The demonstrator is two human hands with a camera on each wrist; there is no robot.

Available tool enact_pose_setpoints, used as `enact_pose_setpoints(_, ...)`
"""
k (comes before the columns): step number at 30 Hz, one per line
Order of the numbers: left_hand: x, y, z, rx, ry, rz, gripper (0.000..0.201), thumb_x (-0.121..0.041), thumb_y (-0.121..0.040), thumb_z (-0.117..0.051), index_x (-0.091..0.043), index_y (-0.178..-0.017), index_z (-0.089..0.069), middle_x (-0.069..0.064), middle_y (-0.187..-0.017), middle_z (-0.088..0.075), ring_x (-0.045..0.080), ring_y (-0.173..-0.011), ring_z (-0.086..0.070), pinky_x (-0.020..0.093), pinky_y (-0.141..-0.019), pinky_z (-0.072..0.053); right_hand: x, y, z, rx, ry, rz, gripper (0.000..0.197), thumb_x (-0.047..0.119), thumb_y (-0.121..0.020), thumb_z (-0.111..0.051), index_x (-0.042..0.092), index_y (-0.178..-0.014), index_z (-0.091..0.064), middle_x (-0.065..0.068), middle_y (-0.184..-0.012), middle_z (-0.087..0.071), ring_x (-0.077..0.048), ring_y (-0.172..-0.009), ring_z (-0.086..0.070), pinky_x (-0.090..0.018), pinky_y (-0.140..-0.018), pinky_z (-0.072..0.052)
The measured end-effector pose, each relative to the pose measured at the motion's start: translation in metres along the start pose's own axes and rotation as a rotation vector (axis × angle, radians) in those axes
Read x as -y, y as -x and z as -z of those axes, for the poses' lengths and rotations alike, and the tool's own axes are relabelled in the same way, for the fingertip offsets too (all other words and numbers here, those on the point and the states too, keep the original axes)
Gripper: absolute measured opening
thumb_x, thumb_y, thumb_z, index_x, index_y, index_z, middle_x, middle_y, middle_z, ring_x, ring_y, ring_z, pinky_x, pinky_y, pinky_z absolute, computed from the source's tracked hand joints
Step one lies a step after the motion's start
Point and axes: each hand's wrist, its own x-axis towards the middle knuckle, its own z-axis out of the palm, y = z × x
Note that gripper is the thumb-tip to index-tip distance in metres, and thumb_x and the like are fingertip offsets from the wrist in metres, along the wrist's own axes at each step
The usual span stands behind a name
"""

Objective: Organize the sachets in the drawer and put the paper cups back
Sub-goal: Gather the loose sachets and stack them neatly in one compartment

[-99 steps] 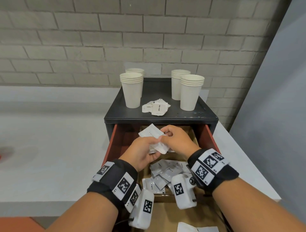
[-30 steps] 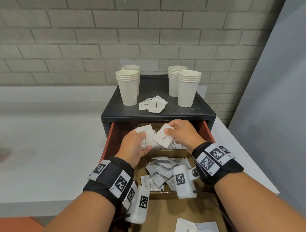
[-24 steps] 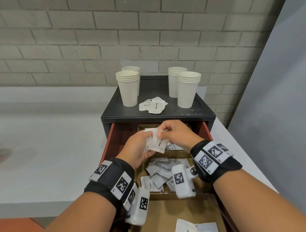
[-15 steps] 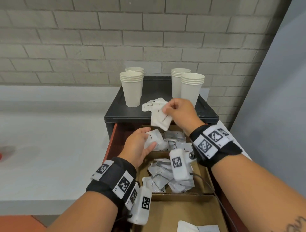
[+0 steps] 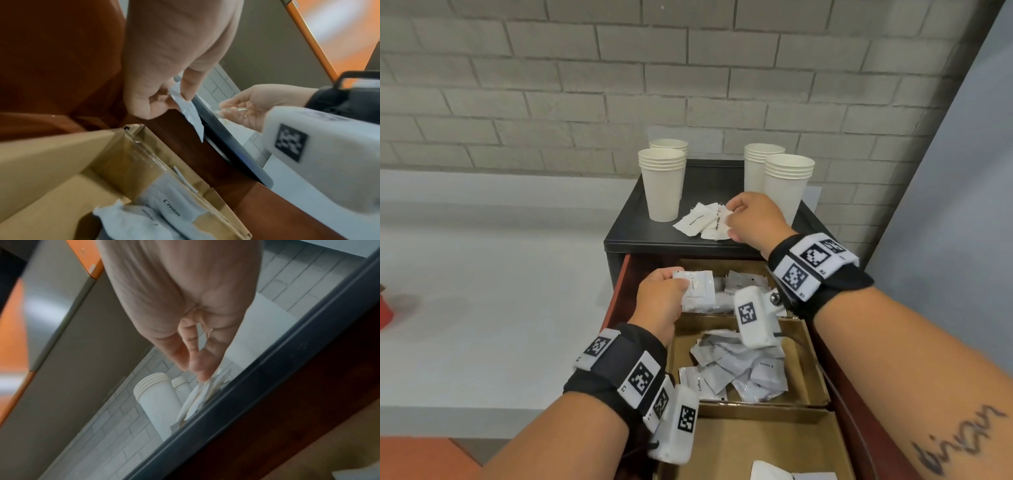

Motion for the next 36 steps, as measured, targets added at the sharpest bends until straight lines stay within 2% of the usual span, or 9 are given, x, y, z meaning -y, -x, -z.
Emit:
enact_pose_setpoints(3,-0.002,-0.004,-0.004,-0.004,-0.101,0.072,0.026,-0.001,-0.092,-0.048,-0.016,-0.111,-0.057,0.006,-0.104,-0.055,0.019,-0.089,-0.053,0.027,-0.071,-0.044,-0.008,0.02,0.024,0.014,-0.07,-0.005,0.018,0.001,-0.088,-0.053,0.015,-0.088,-0.064,-0.005,-0.101,-0.063,-0.018,-0.092,-0.062,-0.031,-0.091,-0.052)
enact_pose_setpoints(6,-0.004,0.001,-0.01,0.074,-0.24,0.209,0.032,0.0,-0.088,-0.048,-0.015,-0.112,-0.061,0.01,-0.121,-0.052,0.026,-0.108,-0.052,0.03,-0.08,-0.043,-0.015,0.041,0.057,0.025,-0.037,-0.01,0.023,-0.003,-0.085,-0.053,0.014,-0.074,-0.064,-0.008,-0.095,-0.067,-0.019,-0.1,-0.059,-0.026,-0.091,-0.047)
enact_pose_setpoints(10,0.002,0.01,-0.014,0.213,-0.406,0.189,0.023,-0.007,-0.088,-0.054,-0.02,-0.102,-0.066,0.003,-0.116,-0.058,0.019,-0.103,-0.049,0.025,-0.065,-0.037,-0.028,0.066,0.098,0.08,0.096,-0.047,0.017,0.002,-0.086,-0.058,0.005,-0.1,-0.068,-0.008,-0.103,-0.067,-0.015,-0.101,-0.055,-0.017,-0.074,-0.037)
enact_pose_setpoints(13,0.0,0.012,-0.017,0.201,-0.474,0.106,0.028,-0.01,-0.091,-0.054,-0.017,-0.117,-0.062,-0.001,-0.116,-0.05,0.018,-0.107,-0.044,0.03,-0.083,-0.032,-0.05,0.079,0.115,0.101,0.217,-0.081,0.02,0.006,-0.09,-0.055,0.011,-0.106,-0.067,-0.004,-0.108,-0.064,-0.015,-0.105,-0.054,-0.022,-0.082,-0.035)
enact_pose_setpoints(16,-0.005,0.021,-0.022,0.245,-0.502,0.028,0.023,-0.011,-0.09,-0.056,-0.021,-0.11,-0.062,-0.001,-0.115,-0.054,0.017,-0.105,-0.049,0.031,-0.085,-0.038,-0.077,0.088,0.116,0.209,0.363,-0.114,0.03,0.015,-0.093,-0.053,0.017,-0.123,-0.057,-0.001,-0.118,-0.06,-0.015,-0.107,-0.052,-0.024,-0.085,-0.035)
enact_pose_setpoints(22,0.007,0.067,-0.047,0.791,-0.984,-0.14,0.019,-0.025,-0.087,-0.064,-0.019,-0.105,-0.062,0.001,-0.093,-0.062,0.01,-0.079,-0.057,0.021,-0.069,-0.047,-0.106,0.109,0.083,0.35,0.539,-0.069,0.067,0.03,-0.096,-0.047,0.008,-0.15,-0.012,-0.017,-0.133,-0.051,-0.028,-0.116,-0.052,-0.03,-0.094,-0.04)
enact_pose_setpoints(27,0.045,0.09,-0.059,1.173,-1.649,-0.066,0.073,-0.063,-0.084,-0.051,-0.023,-0.142,-0.036,-0.005,-0.141,-0.046,0.018,-0.126,-0.045,0.033,-0.108,-0.035,-0.114,0.117,0.071,0.231,0.487,-0.022,0.062,0.022,-0.098,-0.039,0.009,-0.15,-0.008,-0.021,-0.126,-0.057,-0.033,-0.111,-0.056,-0.039,-0.095,-0.045)
enact_pose_setpoints(31,0.064,0.094,-0.065,1.304,-1.626,-0.019,0.087,-0.056,-0.08,-0.062,-0.031,-0.149,-0.015,-0.01,-0.153,-0.02,0.018,-0.14,-0.025,0.035,-0.114,-0.025,-0.119,0.12,0.07,0.187,0.43,-0.012,0.056,0.022,-0.099,-0.037,0.009,-0.149,-0.016,-0.019,-0.122,-0.059,-0.031,-0.108,-0.056,-0.034,-0.09,-0.045)
enact_pose_setpoints(36,0.077,0.096,-0.069,1.222,-1.734,-0.157,0.089,-0.036,-0.076,-0.074,-0.029,-0.146,-0.02,-0.001,-0.135,-0.029,0.025,-0.124,-0.041,0.041,-0.104,-0.042,-0.119,0.123,0.069,0.169,0.398,-0.007,0.052,0.02,-0.1,-0.035,0.009,-0.149,-0.019,-0.018,-0.118,-0.06,-0.03,-0.105,-0.056,-0.033,-0.088,-0.045)
